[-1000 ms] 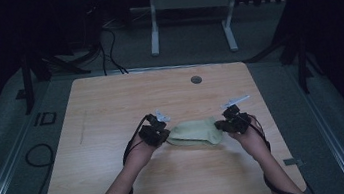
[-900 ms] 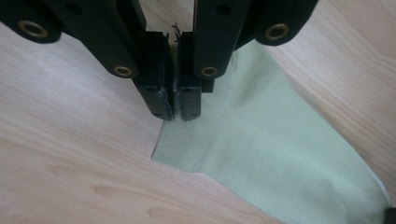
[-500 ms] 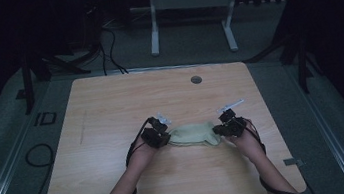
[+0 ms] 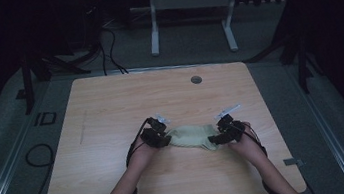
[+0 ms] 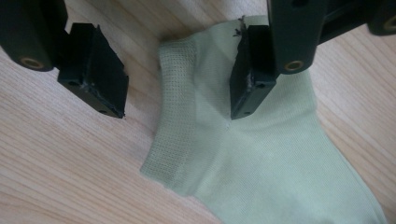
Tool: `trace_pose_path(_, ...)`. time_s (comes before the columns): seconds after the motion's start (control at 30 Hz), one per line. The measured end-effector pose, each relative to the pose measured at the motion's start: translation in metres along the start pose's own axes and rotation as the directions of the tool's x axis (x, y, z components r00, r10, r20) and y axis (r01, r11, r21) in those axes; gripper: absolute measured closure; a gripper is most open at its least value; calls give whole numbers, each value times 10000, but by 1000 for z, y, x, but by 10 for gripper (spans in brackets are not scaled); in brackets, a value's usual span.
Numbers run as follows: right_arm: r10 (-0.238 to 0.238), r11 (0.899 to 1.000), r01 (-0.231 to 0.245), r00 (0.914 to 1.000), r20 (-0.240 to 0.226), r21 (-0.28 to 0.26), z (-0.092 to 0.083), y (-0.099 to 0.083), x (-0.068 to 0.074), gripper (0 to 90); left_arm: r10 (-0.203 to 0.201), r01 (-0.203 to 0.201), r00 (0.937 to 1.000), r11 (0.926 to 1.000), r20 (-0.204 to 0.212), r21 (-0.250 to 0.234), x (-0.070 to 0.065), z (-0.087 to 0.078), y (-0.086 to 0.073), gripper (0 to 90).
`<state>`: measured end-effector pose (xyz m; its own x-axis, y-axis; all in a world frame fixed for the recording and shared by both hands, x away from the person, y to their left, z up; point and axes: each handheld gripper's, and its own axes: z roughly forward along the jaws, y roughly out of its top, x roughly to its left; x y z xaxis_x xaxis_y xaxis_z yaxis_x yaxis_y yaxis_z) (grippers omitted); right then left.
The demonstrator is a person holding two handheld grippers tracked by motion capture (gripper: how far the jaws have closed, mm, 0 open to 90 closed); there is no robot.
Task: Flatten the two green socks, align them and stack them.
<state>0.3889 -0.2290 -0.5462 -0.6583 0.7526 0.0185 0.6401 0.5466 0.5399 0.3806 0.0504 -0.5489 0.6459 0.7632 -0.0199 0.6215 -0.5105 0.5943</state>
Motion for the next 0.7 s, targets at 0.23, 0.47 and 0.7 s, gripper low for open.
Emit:
trace_pose_path(0.23, 32, 9999, -28, 9997, 226, -147, -8, 1, 1, 378, 34, -35, 9999, 10000, 153, 39, -2, 0, 0, 810)
trace_pose_path(0.47, -120, 9938, 35, 9970, -765, -1111, -35, 4, 27, 543, -154, 154, 9995, 9999, 260, 1, -1, 0, -1, 865)
trace_pose_path(0.7, -379, 9966, 306, 9946, -963, -763, -19, -8, 46, 882, -333, 334, 9990, 9994, 301, -37, 0, -2, -1, 866)
